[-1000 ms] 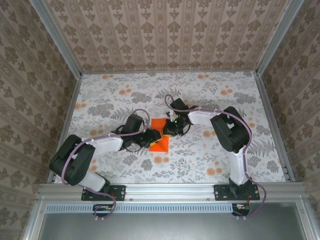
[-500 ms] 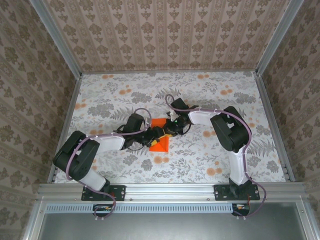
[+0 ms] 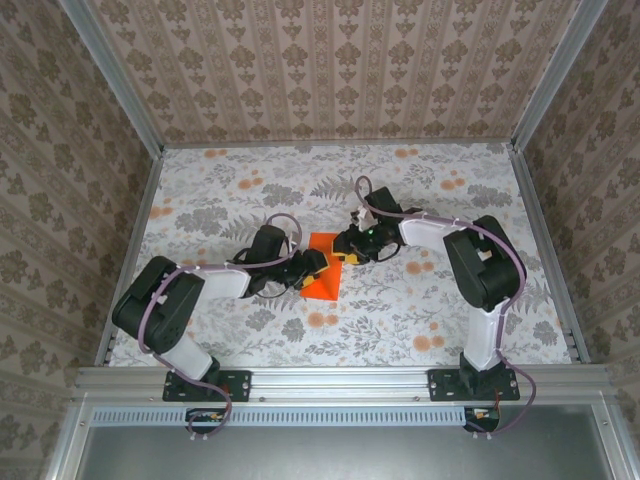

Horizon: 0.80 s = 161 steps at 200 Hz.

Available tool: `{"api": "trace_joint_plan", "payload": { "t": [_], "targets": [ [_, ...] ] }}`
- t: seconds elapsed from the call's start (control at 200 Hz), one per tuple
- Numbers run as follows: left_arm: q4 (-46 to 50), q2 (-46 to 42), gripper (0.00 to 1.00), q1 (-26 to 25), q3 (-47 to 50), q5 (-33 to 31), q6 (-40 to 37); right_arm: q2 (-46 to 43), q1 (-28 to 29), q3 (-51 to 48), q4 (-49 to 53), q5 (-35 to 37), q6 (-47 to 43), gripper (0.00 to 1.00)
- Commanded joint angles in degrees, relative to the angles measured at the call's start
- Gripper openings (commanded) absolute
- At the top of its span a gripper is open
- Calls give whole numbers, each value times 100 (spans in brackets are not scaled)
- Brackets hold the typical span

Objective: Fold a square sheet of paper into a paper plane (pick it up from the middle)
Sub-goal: Fold the triangle a second time at the center of the table.

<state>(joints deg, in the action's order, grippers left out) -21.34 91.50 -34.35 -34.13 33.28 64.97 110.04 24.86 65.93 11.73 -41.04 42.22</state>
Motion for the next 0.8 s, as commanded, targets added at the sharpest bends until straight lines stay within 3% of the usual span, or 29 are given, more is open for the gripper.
{"api": "trace_joint_plan", "payload": {
  "t": [0.0,0.24,0.56,0.8],
  "targets": [
    [-221,65,56,42,68,109,93,-140,19,-157,-64,-143,-16,37],
    [-258,72,55,42,82,102,121,77,142,-4,-63,-264,-38,25],
    [-493,366,60,42,-73,183,252,-254,87,-334,-22,135,-152,32],
    [-784,556,61,42,-50,241,419,-146,65,-366,-58,243,-78,32]
  ]
}}
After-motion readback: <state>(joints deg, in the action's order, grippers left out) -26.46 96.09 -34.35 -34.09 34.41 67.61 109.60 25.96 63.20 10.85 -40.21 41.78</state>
